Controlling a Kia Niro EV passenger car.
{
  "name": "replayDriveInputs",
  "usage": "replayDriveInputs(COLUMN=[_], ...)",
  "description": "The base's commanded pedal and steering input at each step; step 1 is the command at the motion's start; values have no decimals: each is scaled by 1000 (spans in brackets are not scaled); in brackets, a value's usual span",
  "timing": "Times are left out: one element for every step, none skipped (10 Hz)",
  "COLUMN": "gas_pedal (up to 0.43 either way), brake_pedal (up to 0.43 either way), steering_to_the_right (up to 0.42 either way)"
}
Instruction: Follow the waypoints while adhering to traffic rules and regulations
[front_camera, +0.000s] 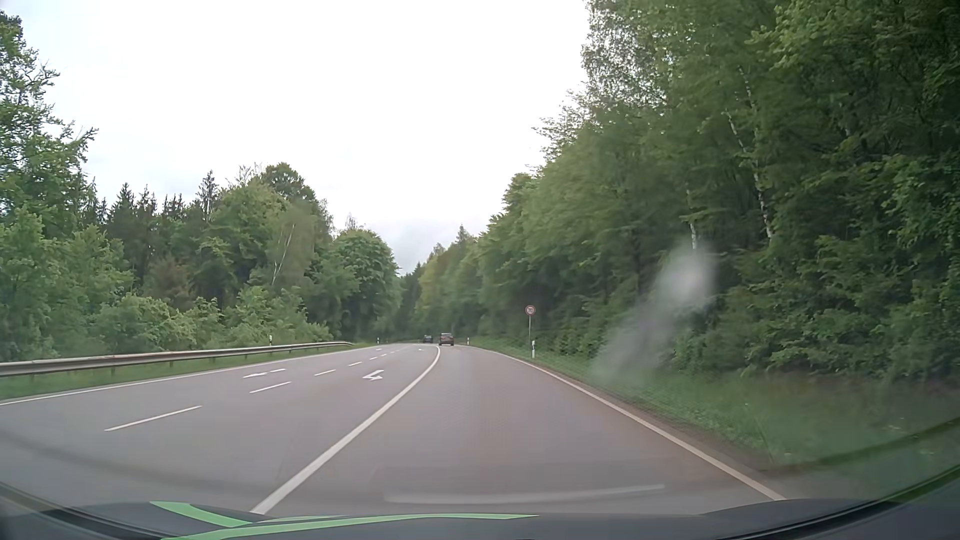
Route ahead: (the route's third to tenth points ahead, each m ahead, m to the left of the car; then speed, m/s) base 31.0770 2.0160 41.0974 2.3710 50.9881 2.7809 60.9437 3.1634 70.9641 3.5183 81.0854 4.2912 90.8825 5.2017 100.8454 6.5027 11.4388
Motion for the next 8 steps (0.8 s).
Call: replayDriveInputs(gas_pedal=[610, 610, 610, 610, 622, 622, 622, 622], brake_pedal=[0, 0, 0, 0, 0, 0, 0, 0], steering_to_the_right=[5, 4, -1, -4, -6, -7, -8, -10])
